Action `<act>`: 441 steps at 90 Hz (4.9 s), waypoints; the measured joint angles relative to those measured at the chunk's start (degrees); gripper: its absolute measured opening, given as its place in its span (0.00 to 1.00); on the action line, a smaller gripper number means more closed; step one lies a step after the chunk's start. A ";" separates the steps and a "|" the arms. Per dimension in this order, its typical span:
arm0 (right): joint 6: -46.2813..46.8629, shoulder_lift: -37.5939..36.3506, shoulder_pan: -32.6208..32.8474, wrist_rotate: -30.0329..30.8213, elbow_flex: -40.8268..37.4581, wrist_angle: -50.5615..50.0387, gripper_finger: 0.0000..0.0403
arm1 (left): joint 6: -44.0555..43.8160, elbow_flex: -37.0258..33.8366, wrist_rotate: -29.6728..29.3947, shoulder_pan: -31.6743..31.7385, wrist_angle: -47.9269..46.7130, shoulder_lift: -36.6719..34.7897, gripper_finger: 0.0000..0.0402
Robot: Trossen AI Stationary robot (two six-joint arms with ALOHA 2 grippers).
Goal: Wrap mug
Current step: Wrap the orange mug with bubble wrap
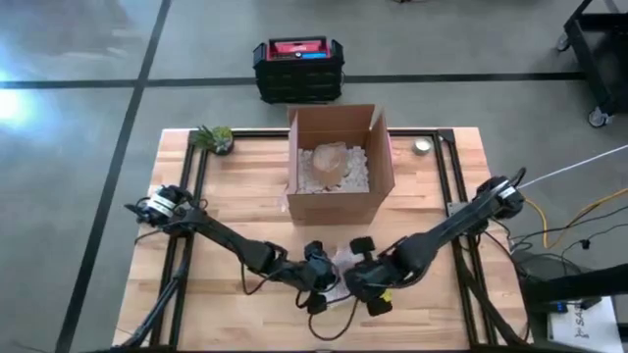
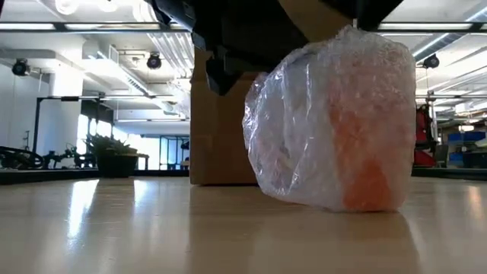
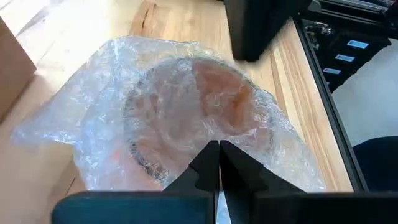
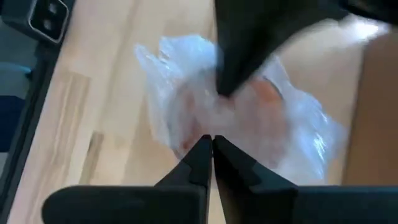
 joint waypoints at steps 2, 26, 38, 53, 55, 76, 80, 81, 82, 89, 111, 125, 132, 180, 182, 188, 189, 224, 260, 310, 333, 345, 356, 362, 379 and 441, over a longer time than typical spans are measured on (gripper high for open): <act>0.50 -0.16 -0.01 0.03 -0.04 -0.81 0.01 | -0.01 0.00 0.00 0.00 0.02 0.00 0.00; 1.47 4.07 -0.28 1.29 -1.79 -0.04 0.01 | -0.03 0.00 -0.23 0.00 0.49 0.00 0.00; 0.42 8.03 -0.67 1.95 -1.81 0.52 0.01 | -0.22 0.00 -0.39 0.11 1.46 -0.02 0.00; -2.25 12.71 -1.14 2.38 -1.60 2.37 0.00 | -0.09 0.07 -0.48 0.06 2.55 -0.03 0.00; -2.56 13.05 -1.18 2.27 -1.60 2.74 0.00 | -0.09 0.07 -0.45 0.09 2.53 -0.04 0.00; -5.06 13.12 -1.25 1.14 -1.20 4.14 0.00 | 0.64 0.07 0.01 0.00 2.51 -0.04 0.00; -4.83 12.19 -1.22 1.02 -0.91 3.13 0.00 | 0.63 0.07 0.02 0.00 2.51 -0.07 0.00; -4.74 11.97 -1.22 0.88 -0.85 2.76 0.00 | 0.63 0.07 -0.01 0.00 2.51 -0.07 0.00; -4.73 11.77 -1.21 0.74 -0.77 2.40 0.00 | 0.63 0.07 -0.02 0.01 2.50 -0.07 0.00; -4.31 9.32 -0.98 -0.16 -0.46 0.64 0.01 | 0.64 0.01 -0.02 0.04 2.01 -0.07 0.00; -3.00 -0.82 -1.00 3.45 -0.71 -3.59 0.01 | 0.63 -0.04 0.04 0.00 1.78 -0.07 0.00; -0.31 -4.11 -1.74 14.97 -2.75 -3.01 0.01 | 0.63 -0.04 0.07 0.00 1.99 -0.07 0.00; 1.22 -3.59 -2.42 16.08 -4.16 -2.20 0.01 | 0.46 -0.04 0.07 0.00 2.01 -0.07 0.00; -0.18 4.48 -1.67 6.51 -7.19 7.74 0.01 | 0.18 -0.04 0.08 0.02 2.16 -0.04 0.00; -0.20 5.17 -1.76 6.52 -7.19 7.81 0.01 | 0.20 -0.04 0.05 0.02 2.19 -0.04 0.00; -0.20 7.18 -1.97 6.80 -7.08 8.32 0.01 | 0.17 -0.04 0.04 0.02 2.43 -0.04 0.00; -0.20 7.42 -1.97 6.80 -7.07 8.40 0.01 | 0.17 -0.04 0.04 0.02 2.44 -0.04 0.00; -1.62 9.01 -1.65 4.75 -7.19 11.67 0.00 | -0.05 -0.04 -3.85 -0.29 -4.02 -6.40 0.00; -3.35 8.34 -1.62 4.06 -7.30 13.00 0.01 | -0.15 0.04 -3.42 1.33 2.13 0.41 0.00; -3.65 -0.79 -4.95 12.01 -5.52 5.90 0.01 | 0.82 0.15 -3.41 1.42 2.95 1.75 0.00; -3.67 1.03 -4.12 6.38 -7.62 11.33 0.01 | 0.86 0.09 -3.37 1.42 3.06 1.79 0.00; -2.55 1.18 -2.29 6.35 -7.61 11.33 0.01 | 0.85 0.09 -3.23 1.42 3.16 1.84 0.00; -2.05 2.52 -1.57 6.77 -8.11 11.66 0.01 | 0.85 0.09 -3.23 1.42 3.13 1.84 0.00; -1.46 3.48 -1.62 6.71 -8.60 12.26 0.01 | 0.83 0.07 -3.34 1.42 3.12 1.84 0.00; -1.13 7.14 -1.76 7.19 -10.12 13.90 0.01 | 0.72 -0.02 -3.29 1.42 3.23 1.90 0.00; 0.13 8.11 -1.57 5.35 -10.40 14.62 0.01 | -12.79 -0.76 -3.17 -3.83 -16.06 -7.09 0.00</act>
